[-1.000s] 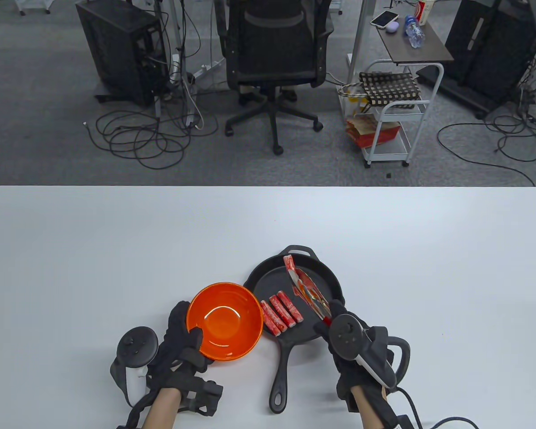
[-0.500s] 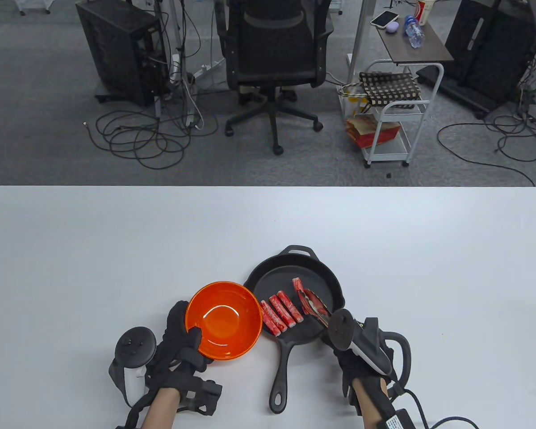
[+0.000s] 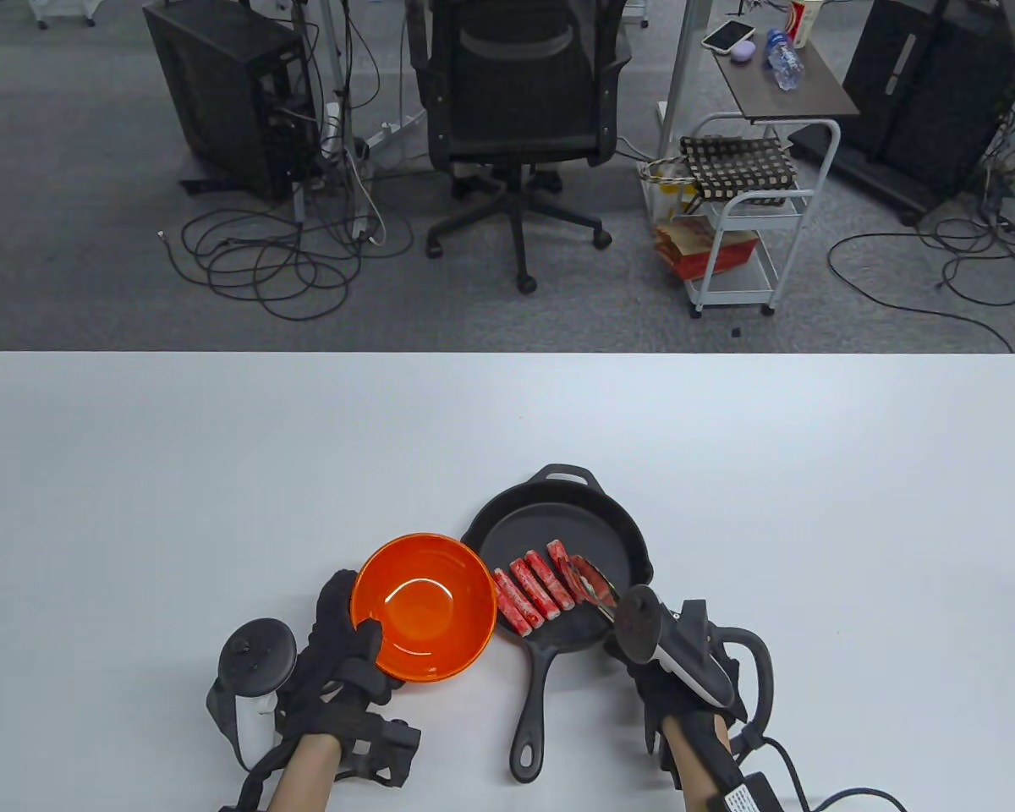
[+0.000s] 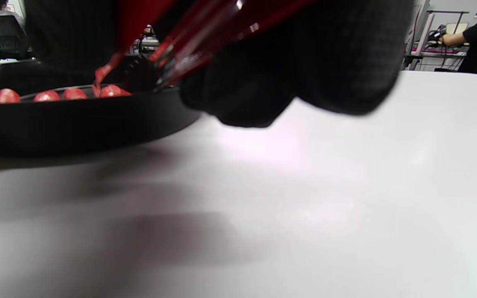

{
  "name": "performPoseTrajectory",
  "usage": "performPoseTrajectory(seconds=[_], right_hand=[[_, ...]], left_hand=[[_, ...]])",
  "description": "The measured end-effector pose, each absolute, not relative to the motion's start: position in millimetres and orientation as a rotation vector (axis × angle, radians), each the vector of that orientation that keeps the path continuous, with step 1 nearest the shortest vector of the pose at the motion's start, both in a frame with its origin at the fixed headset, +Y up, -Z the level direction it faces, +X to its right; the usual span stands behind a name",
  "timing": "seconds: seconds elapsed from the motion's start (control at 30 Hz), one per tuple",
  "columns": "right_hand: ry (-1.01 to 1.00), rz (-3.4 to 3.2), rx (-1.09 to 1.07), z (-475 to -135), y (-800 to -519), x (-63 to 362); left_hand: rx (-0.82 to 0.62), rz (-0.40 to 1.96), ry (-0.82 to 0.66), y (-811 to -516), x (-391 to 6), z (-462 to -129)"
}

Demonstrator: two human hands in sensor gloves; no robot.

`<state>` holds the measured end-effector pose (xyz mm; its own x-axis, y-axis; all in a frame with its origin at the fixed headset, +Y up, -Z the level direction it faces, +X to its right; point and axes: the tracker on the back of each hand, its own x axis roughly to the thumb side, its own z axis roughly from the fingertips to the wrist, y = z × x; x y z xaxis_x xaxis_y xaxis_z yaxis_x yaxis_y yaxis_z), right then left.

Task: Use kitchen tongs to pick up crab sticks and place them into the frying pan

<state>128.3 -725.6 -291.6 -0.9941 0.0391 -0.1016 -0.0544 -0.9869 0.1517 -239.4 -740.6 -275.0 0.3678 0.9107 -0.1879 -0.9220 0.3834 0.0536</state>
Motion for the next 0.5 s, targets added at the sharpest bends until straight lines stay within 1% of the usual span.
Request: performPoseTrajectory(seconds=[0.23,0.37,0.5], right_hand=[[0.154,3.064,-0.150,-289,-721,130],[0.072,3.081,-0.141,-287,-717,130],[-0.053,3.080,-0.149,-286,-715,131]], left_hand=[[-0.066,1.187,0.200,-740,-240,-275],[-0.068,1.174,0.194,-740,-239,-274],[-0.070,1.176,0.189,-740,-238,-274]])
